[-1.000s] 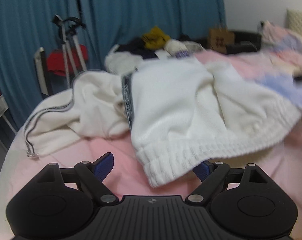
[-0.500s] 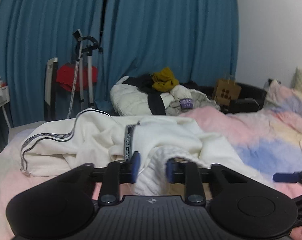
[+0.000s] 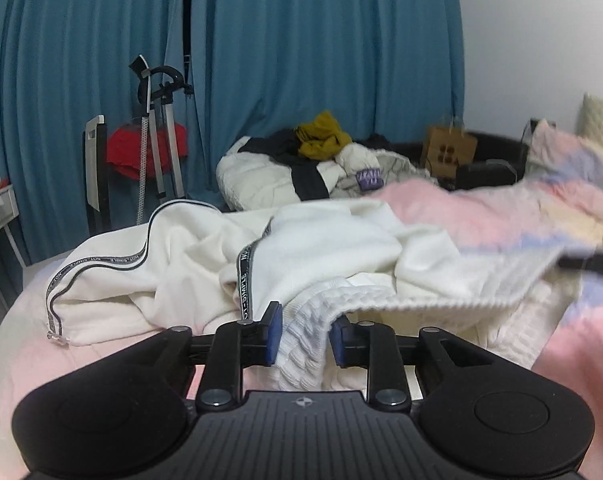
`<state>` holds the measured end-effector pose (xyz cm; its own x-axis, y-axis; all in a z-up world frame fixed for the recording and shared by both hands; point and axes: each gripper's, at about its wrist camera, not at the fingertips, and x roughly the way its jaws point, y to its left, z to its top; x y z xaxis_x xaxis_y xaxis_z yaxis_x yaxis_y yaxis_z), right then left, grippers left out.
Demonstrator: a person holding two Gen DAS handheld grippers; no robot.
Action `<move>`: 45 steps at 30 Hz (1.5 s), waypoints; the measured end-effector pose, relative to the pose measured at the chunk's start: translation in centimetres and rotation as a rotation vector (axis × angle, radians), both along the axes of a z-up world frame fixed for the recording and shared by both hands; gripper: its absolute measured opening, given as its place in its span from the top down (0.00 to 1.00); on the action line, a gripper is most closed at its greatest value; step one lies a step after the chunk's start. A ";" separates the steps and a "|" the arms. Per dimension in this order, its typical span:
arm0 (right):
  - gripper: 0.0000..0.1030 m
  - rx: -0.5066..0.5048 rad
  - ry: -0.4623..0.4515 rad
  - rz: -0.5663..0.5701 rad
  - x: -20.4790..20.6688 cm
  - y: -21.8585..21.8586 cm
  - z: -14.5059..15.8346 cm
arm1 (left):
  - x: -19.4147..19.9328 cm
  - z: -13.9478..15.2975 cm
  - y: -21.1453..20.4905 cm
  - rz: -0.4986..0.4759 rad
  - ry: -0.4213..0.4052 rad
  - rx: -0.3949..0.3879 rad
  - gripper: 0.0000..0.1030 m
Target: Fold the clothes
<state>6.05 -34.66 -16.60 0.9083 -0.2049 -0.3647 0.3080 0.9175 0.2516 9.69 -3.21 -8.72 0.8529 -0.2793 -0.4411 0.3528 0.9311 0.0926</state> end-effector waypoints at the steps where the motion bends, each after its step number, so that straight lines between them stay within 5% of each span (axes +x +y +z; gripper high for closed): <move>1: 0.14 0.019 0.019 0.004 0.4 -0.4 -0.3 | 0.1 -0.3 -0.1 0.000 0.005 0.007 0.64; 6: 0.33 0.239 0.285 0.045 3.9 -2.9 -4.9 | 0.6 -2.2 -1.0 0.003 0.024 0.110 0.52; 8: 0.40 0.199 0.306 0.051 4.5 -2.7 -5.4 | 0.6 -3.4 -1.8 0.013 0.015 0.188 0.51; 13: 0.64 0.046 0.168 0.055 4.3 -1.0 -3.3 | 1.4 -5.2 -2.6 0.039 0.003 0.236 0.40; 16: 0.79 0.054 0.112 0.092 4.1 -0.9 -2.2 | 1.6 -6.0 -3.3 0.070 0.010 0.257 0.34; 19: 0.84 0.086 0.056 0.088 3.4 -1.4 -0.8 | 0.8 -6.0 -4.0 0.060 -0.013 0.261 0.23; 24: 0.86 0.137 -0.061 0.087 2.0 -2.5 1.7 | -1.1 -5.9 -5.5 0.039 -0.045 0.291 0.21; 32: 0.87 0.085 -0.186 0.060 0.4 -3.9 4.1 | -3.9 -5.9 -7.3 0.005 -0.067 0.314 0.18; 39: 0.88 0.209 -0.135 -0.007 0.4 -7.8 3.3 | -3.6 -5.1 -7.4 0.072 -0.048 0.244 0.08; 44: 0.88 0.206 -0.094 0.003 0.7 -8.0 2.6 | -2.7 -4.7 -7.5 0.077 -0.038 0.199 0.10; 45: 0.88 0.187 -0.090 0.006 0.6 -7.8 2.4 | -2.6 -4.6 -7.5 0.078 -0.036 0.191 0.18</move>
